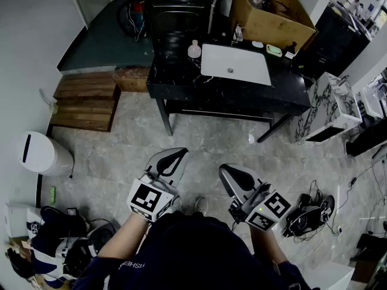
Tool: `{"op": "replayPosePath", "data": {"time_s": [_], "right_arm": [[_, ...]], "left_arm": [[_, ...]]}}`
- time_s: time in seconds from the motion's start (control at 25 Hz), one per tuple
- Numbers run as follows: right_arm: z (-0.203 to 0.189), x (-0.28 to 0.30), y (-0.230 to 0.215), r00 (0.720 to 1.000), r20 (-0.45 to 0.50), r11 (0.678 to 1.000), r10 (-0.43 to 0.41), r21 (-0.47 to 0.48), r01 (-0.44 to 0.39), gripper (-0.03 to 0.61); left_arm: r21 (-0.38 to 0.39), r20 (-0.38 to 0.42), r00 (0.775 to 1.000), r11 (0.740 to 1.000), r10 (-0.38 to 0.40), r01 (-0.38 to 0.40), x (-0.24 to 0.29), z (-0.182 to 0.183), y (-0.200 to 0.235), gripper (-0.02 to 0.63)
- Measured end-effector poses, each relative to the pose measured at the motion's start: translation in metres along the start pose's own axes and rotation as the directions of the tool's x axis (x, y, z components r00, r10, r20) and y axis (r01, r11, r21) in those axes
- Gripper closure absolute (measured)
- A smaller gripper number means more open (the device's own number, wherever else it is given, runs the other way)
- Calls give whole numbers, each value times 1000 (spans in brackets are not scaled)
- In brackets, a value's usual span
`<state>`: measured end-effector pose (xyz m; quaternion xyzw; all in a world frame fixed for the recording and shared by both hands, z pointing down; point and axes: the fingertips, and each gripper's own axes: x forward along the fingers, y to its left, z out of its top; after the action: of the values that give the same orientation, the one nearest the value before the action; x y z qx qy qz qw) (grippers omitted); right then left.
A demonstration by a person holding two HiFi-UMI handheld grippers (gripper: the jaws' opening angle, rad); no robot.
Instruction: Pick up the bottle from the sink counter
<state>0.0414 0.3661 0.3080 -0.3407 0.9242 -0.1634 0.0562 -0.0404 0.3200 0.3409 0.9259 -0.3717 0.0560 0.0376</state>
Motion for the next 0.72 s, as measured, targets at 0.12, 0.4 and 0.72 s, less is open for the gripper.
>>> {"op": "replayPosePath", "data": {"time_s": [0.12, 0.4, 0.72], "right_arm": [[5, -3, 2, 1000, 19, 1000, 9, 9, -9, 554], [5, -14, -1, 1000, 16, 1000, 16, -3, -16, 554], [5, -33, -23, 1000, 7, 1000, 18, 25, -18, 552]], "left_arm": [[-1, 2, 1000, 1000, 2, -2, 1, 1, -4, 604], [0, -4, 1000, 1000, 3, -3, 6, 0, -15, 605], [2, -10, 1000, 1000, 24, -24, 24, -1, -30, 604]]}}
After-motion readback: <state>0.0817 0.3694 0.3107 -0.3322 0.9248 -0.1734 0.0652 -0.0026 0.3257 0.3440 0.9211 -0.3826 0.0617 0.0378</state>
